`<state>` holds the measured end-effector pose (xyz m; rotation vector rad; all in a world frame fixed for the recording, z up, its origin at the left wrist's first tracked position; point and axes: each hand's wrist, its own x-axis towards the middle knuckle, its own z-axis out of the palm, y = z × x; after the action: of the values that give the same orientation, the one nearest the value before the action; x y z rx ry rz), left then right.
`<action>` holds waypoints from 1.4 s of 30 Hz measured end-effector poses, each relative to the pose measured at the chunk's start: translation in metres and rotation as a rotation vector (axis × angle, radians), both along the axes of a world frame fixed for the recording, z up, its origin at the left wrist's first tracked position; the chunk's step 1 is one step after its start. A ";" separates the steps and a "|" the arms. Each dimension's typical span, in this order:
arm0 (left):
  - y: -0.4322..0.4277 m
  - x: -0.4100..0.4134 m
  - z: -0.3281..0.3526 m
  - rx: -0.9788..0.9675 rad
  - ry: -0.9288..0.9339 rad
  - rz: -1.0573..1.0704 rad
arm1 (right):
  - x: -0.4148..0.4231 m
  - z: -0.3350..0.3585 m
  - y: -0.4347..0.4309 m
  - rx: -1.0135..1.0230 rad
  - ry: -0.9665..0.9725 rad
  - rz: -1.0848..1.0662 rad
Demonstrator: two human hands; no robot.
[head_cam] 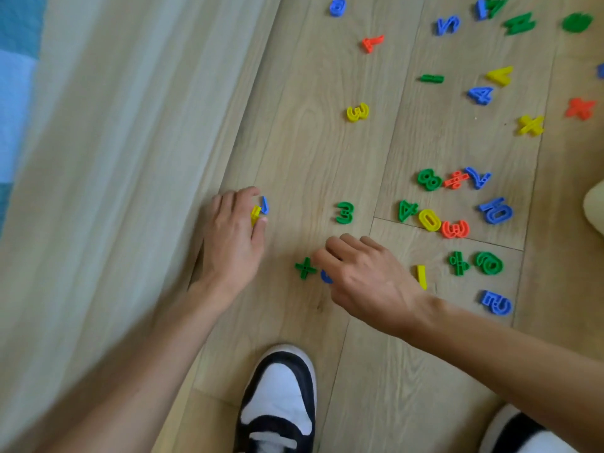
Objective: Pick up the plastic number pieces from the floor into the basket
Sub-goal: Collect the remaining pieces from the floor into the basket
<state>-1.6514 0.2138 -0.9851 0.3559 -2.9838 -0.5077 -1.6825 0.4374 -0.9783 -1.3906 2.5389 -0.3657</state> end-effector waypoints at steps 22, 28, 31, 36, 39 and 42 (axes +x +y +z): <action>-0.004 -0.004 -0.019 0.149 -0.056 0.000 | 0.004 -0.010 -0.025 0.048 -0.058 0.101; 0.004 -0.005 -0.014 0.192 -0.065 -0.015 | -0.002 -0.001 -0.011 -0.030 -0.268 -0.013; 0.011 -0.008 -0.005 0.280 -0.077 0.041 | -0.009 0.014 0.009 -0.273 -0.546 -0.322; 0.043 -0.024 0.012 0.928 -0.163 0.171 | -0.037 0.028 0.055 -0.719 -1.253 -0.912; 0.065 -0.038 0.017 1.378 -0.288 0.281 | -0.054 0.030 0.074 -0.892 -1.503 -1.102; 0.077 -0.051 0.020 1.423 -0.390 0.318 | -0.067 0.026 0.083 -0.811 -1.433 -1.177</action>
<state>-1.7024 0.2907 -0.9652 1.0267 -2.1413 -2.6046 -1.7492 0.5205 -0.9521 0.5479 1.5051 -1.8064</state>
